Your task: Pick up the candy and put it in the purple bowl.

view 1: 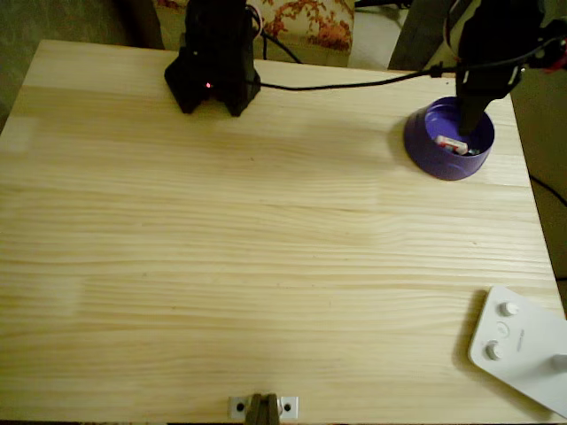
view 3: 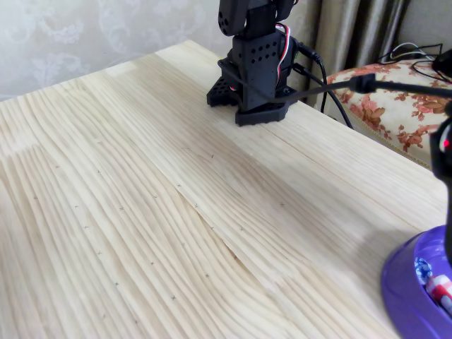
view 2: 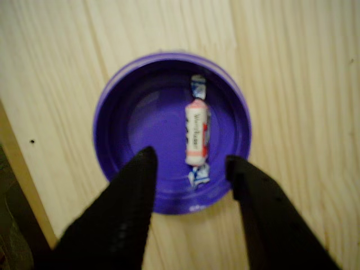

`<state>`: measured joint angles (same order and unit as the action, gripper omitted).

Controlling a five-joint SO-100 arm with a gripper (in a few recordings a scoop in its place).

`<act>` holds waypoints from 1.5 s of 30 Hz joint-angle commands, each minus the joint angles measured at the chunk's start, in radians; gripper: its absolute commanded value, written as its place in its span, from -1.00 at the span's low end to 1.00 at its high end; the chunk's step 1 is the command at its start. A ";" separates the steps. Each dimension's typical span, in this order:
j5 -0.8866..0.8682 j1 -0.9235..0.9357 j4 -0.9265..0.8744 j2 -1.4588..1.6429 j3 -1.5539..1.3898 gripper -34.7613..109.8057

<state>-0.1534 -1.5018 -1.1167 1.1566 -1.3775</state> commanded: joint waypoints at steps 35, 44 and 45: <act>-0.003 1.052 -0.074 1.516 -0.914 -0.52; -0.003 1.276 0.023 1.841 -1.252 -0.52; -0.003 1.299 0.035 1.878 -1.287 -0.52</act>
<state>-0.1427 -0.2577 -1.1275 2.8977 -2.5924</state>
